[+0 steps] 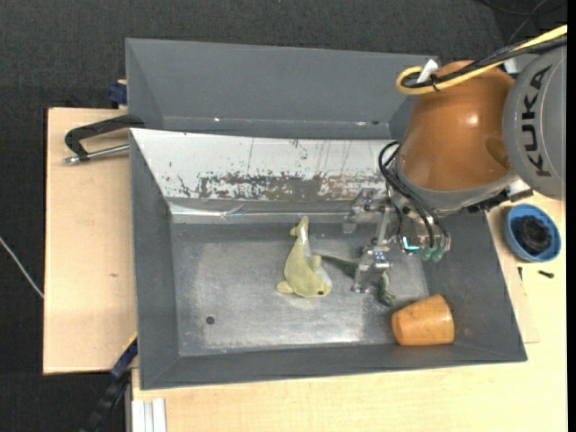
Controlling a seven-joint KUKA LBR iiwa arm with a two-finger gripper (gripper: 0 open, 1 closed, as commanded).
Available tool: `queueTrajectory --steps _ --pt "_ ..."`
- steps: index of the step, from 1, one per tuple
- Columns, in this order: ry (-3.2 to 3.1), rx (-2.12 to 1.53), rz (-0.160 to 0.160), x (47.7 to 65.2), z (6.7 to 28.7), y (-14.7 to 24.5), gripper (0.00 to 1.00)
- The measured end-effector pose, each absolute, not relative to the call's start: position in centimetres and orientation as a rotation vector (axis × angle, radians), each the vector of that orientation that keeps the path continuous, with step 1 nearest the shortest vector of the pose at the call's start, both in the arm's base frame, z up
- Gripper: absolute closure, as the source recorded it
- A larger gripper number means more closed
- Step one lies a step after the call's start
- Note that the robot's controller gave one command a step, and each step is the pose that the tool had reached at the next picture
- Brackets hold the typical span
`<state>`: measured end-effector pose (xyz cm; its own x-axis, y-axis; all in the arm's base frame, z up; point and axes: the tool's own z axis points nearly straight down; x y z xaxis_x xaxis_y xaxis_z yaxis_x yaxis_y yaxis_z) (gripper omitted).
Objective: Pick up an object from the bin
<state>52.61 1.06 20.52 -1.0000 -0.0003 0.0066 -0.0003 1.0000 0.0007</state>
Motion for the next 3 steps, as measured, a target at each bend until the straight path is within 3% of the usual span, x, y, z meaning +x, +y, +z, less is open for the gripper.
queueTrajectory --steps 1,2,3 --pt "-3.146 0.111 -0.002 53.9 7.0 2.3 0.0" --pt "-3.146 0.11 -0.003 53.9 7.3 2.3 1.0" --pt "-3.144 0.296 0.0 54.8 22.5 2.5 1.0"
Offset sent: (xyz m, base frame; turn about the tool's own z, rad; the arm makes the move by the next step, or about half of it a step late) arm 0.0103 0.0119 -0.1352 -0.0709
